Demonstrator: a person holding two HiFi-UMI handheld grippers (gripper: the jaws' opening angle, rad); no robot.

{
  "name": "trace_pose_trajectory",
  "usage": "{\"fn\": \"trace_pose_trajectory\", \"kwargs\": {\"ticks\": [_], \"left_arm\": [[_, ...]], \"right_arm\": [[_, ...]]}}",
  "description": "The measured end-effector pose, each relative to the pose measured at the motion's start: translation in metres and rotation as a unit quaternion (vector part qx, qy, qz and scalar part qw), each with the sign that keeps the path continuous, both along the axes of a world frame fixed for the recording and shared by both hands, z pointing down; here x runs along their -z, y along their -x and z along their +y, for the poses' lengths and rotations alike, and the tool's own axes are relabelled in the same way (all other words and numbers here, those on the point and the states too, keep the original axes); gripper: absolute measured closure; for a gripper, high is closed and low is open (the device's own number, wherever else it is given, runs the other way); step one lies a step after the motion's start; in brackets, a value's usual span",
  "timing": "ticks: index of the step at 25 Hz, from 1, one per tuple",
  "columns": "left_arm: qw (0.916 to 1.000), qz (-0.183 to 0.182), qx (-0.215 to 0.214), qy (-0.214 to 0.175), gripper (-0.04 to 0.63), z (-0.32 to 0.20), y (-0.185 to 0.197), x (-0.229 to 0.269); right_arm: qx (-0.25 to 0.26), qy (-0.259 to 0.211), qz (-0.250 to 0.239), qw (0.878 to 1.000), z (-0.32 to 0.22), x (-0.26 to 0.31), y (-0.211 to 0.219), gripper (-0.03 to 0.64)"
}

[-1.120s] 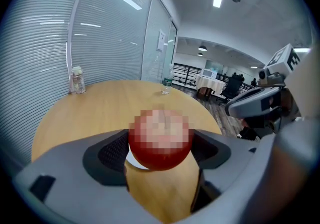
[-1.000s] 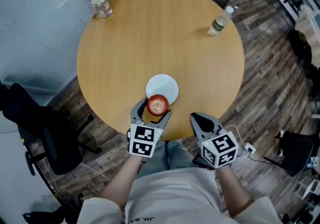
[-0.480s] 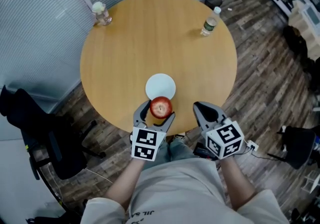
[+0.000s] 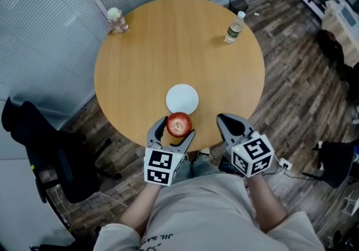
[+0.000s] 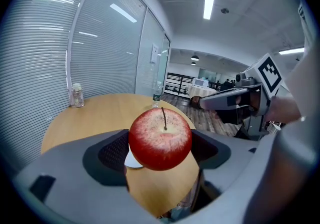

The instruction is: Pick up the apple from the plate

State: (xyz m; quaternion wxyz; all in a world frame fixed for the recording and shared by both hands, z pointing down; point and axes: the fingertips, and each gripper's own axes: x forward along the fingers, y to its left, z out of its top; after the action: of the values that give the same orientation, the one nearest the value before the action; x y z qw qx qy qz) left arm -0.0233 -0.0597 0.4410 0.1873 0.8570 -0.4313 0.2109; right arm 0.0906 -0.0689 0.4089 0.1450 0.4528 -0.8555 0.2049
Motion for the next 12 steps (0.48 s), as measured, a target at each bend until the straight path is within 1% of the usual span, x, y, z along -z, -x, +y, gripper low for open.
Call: {"fn": "trace_pose_trajectory", "kwargs": {"ticks": [8,12], "left_arm": [[1.0,0.003,-0.007,-0.006,0.21,0.0013,-0.0041,0.0045],[0.9999,0.006,-0.009,-0.006,0.21,0.0002,-0.003,0.0062]], "right_arm": [[0.007,-0.014,0.007,1.0,-0.0029,0.0096,0.0056,0.586],[0.008,-0.013,0.007,1.0,-0.0028,0.0105,0.0091,0.586]]}}
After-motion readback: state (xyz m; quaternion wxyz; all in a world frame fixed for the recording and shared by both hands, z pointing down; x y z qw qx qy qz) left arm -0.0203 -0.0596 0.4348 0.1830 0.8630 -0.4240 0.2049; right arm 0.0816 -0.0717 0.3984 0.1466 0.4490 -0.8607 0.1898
